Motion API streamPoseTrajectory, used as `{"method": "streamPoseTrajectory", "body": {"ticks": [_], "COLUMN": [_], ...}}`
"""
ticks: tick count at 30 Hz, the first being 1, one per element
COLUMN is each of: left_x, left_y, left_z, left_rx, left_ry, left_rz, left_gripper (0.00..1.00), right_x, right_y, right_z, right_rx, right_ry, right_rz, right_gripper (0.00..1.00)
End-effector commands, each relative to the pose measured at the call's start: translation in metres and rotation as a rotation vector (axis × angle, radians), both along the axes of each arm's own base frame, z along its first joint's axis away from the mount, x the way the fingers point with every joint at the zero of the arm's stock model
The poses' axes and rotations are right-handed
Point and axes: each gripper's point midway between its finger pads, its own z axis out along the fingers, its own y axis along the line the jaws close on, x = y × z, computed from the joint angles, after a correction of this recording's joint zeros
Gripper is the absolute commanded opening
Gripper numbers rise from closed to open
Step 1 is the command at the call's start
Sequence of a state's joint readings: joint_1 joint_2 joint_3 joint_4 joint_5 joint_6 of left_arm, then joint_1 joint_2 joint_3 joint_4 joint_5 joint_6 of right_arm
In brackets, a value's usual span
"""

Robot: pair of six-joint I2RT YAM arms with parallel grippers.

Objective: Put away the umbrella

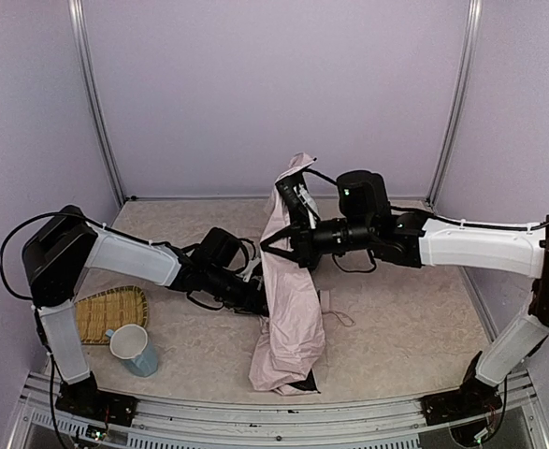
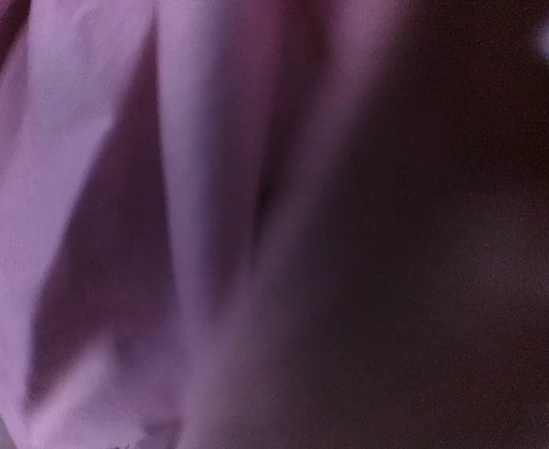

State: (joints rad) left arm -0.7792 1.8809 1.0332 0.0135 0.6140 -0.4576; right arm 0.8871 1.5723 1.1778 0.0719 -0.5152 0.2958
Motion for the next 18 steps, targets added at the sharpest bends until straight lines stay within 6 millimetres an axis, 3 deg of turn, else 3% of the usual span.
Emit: {"method": "streamPoseTrajectory", "body": {"ticks": [1, 6, 8, 11, 14, 16, 18], "left_x": [-0.008, -0.011, -0.011, -0.012, -0.012, -0.014, -0.015], "left_y": [-0.005, -0.007, -0.008, -0.007, 0.000, 0.006, 0.013], "left_z": [-0.002, -0.008, -0.008, -0.007, -0.004, 0.002, 0.009], "left_rx": [-0.050, -0.055, -0.062, -0.055, -0.031, -0.017, 0.004], "left_ry": [0.025, 0.035, 0.037, 0.037, 0.015, -0.011, -0.036], "left_rz": [-0.031, -0.056, -0.067, -0.068, -0.052, -0.039, -0.023], "left_gripper": [0.65, 0.65, 0.66, 0.69, 0.72, 0.73, 0.74], "right_x": [0.060, 0.093, 0.110, 0.130, 0.133, 0.127, 0.117], "right_y": [-0.027, -0.013, -0.007, -0.009, -0.025, -0.035, -0.039], "right_z": [-0.008, -0.046, -0.072, -0.128, -0.184, -0.223, -0.250], "right_rx": [0.071, 0.047, -0.003, -0.115, -0.219, -0.297, -0.354], "right_ry": [0.056, 0.124, 0.158, 0.268, 0.367, 0.423, 0.463], "right_rz": [-0.162, -0.151, -0.174, -0.214, -0.251, -0.252, -0.224], "right_gripper": [0.00, 0.00, 0.00, 0.00, 0.00, 0.00, 0.00]}}
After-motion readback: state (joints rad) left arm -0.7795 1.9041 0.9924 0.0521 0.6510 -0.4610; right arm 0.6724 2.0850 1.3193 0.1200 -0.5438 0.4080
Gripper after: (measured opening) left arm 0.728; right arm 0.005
